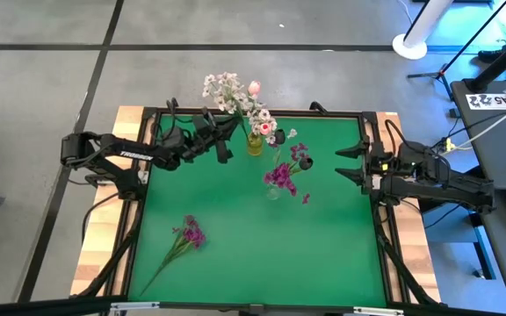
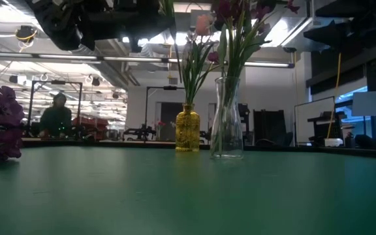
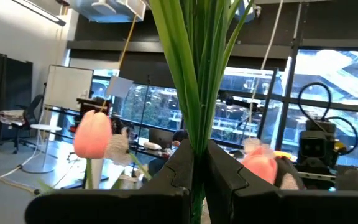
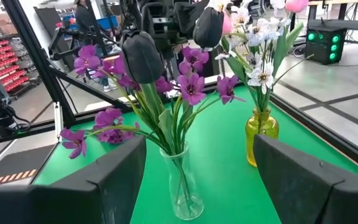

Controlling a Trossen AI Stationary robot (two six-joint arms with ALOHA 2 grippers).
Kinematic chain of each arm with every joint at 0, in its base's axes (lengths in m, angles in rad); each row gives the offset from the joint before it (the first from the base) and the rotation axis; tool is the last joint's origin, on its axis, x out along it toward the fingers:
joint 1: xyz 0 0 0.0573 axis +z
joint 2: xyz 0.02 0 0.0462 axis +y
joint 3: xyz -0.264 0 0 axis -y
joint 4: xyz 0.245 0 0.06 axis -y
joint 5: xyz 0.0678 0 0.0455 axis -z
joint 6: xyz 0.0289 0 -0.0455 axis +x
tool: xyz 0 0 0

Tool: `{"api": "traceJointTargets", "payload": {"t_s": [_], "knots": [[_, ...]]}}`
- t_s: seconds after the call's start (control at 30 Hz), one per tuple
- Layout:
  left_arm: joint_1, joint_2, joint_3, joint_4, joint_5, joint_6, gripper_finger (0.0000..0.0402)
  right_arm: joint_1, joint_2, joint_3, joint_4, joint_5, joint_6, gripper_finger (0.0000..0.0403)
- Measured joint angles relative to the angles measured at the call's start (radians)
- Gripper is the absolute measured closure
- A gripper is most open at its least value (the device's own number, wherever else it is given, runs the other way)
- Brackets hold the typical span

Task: Sort flowers into vase by color
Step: Put the white flowers into the yellow vase

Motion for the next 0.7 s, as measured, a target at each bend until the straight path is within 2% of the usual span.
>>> {"api": "traceJointTargets", "payload": {"t_s": [0.3, 0.5, 0.7], "knots": [[0.038, 0.007, 0.001, 0.006, 0.000, -0.002, 0.0389, 0.001, 0.000, 0.000, 0.026, 0.000, -0.024, 0.0107], [0.048, 0.068, 0.011, 0.021, 0.000, -0.008, 0.0389, 0.001, 0.000, 0.000, 0.028, 0.000, -0.032, 0.0107], [0.051, 0.124, 0.072, 0.038, 0.013, 0.033, 0.0389, 0.001, 0.000, 0.000, 0.028, 0.001, -0.032, 0.0107]]}}
